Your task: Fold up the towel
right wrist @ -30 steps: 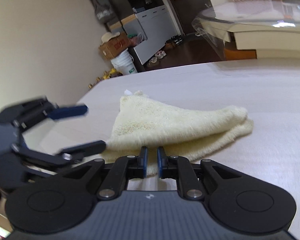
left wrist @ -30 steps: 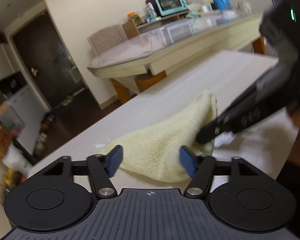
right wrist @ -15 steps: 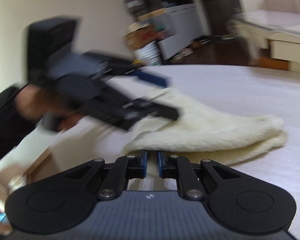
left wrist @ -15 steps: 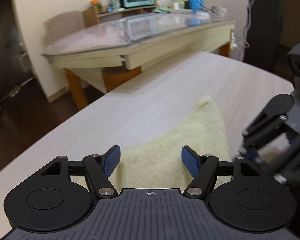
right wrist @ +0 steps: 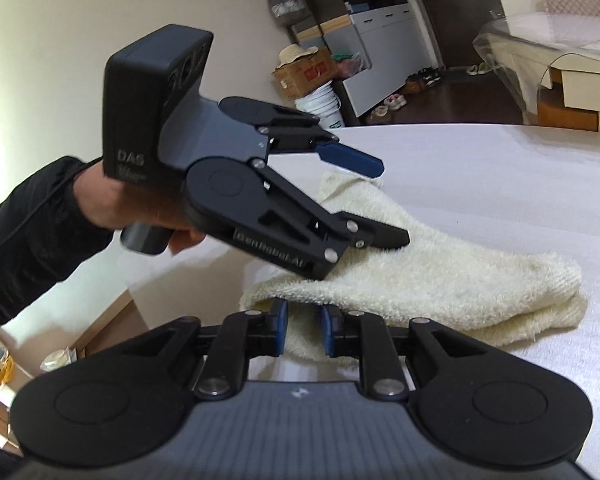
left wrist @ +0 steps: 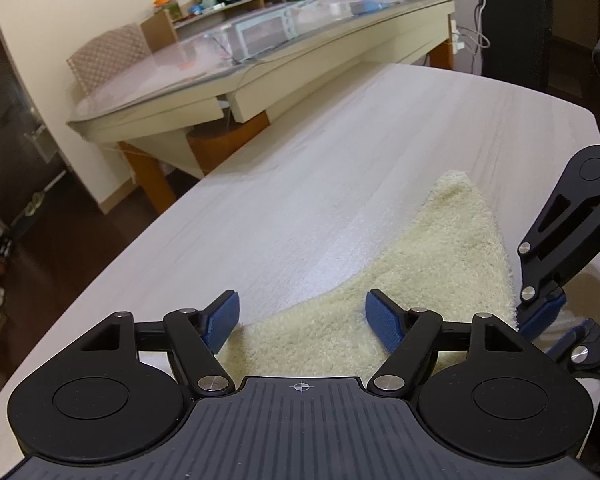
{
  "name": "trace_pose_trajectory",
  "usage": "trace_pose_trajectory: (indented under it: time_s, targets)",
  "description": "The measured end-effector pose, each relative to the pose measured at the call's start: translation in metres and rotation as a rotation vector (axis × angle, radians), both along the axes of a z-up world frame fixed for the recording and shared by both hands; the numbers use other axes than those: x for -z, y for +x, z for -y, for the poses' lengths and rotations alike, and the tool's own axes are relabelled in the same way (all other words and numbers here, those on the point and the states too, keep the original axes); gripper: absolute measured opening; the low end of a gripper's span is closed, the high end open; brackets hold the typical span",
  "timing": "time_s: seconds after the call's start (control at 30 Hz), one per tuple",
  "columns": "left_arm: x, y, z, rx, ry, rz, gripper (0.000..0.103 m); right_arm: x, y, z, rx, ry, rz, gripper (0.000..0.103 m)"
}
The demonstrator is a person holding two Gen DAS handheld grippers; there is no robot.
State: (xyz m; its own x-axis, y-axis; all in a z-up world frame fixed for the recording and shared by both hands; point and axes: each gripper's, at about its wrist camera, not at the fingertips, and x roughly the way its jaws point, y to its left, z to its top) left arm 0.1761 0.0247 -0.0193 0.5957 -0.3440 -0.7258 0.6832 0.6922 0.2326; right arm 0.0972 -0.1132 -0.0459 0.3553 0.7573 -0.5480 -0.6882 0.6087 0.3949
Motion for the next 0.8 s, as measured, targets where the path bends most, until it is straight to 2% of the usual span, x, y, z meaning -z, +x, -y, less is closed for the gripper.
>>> trace_pose_trajectory:
  time_s: [0.4, 0.6, 0.63, 0.73, 0.8]
  targets:
    - [-0.002, 0.000, -0.001, -0.011, 0.002, -0.007, 0.078, 0.006, 0.000, -0.014, -0.026, -0.029, 0.014, 0.022]
    - [-0.003, 0.001, -0.002, -0.011, 0.001, -0.010, 0.080, 0.005, -0.012, -0.013, -0.084, -0.019, 0.004, 0.034]
    - [-0.002, 0.002, -0.003, -0.012, -0.001, -0.011, 0.081, 0.005, -0.015, -0.012, -0.097, -0.017, -0.003, 0.034]
    - [-0.002, 0.003, -0.004, -0.014, -0.006, -0.015, 0.082, 0.006, -0.024, -0.010, -0.159, -0.011, -0.036, 0.025]
    - [-0.002, 0.003, -0.004, -0.014, -0.006, -0.013, 0.082, 0.005, -0.031, -0.006, -0.155, -0.031, -0.021, 0.026]
